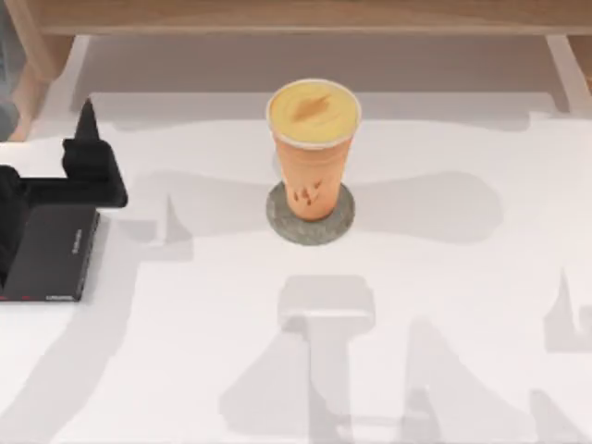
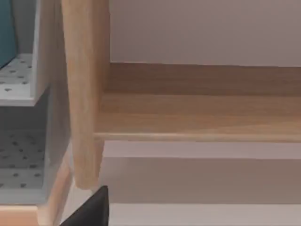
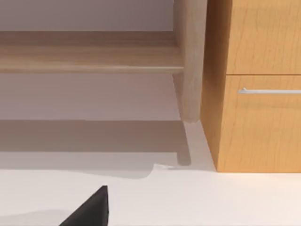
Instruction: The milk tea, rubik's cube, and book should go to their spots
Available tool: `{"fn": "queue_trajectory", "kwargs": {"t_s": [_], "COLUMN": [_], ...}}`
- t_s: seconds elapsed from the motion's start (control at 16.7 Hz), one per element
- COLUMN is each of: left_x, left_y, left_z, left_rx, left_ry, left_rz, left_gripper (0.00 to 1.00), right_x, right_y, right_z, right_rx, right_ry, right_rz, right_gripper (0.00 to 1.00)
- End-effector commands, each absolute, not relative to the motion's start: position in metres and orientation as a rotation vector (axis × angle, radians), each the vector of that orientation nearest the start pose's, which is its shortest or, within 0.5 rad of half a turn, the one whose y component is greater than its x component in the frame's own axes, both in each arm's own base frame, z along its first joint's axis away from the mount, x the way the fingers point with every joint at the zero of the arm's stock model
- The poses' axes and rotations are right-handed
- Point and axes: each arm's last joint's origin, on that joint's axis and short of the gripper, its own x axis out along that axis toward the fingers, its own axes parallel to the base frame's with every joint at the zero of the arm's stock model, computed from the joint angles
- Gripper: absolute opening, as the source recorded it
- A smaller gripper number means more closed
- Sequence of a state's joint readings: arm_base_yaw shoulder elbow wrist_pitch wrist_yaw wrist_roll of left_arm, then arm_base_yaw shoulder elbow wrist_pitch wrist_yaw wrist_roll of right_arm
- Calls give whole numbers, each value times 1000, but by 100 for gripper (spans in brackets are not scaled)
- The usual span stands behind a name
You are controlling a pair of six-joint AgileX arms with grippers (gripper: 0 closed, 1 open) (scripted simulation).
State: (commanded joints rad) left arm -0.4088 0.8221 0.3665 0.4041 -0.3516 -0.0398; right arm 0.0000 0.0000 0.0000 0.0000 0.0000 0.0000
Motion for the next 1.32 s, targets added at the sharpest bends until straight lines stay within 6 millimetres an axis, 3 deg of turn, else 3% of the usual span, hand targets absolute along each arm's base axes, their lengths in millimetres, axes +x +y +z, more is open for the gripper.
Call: {"fn": "queue_trajectory", "kwargs": {"t_s": [0.24, 0.54, 0.84, 1.32], "left_x": [140, 113, 106, 106], "left_y": [-29, -8, -1, -1], "left_z": [213, 179, 161, 160], "left_rx": [-23, -9, 0, 0], "left_ry": [33, 11, 0, 0], "left_rz": [-33, -11, 0, 0], "left_gripper": [100, 100, 100, 100], "right_x": [106, 106, 106, 106], "right_y": [-1, -1, -1, -2], "right_z": [160, 160, 160, 165], "right_rx": [0, 0, 0, 1], "right_ry": [0, 0, 0, 25], "right_rz": [0, 0, 0, -8], "right_gripper": [100, 100, 100, 100]}}
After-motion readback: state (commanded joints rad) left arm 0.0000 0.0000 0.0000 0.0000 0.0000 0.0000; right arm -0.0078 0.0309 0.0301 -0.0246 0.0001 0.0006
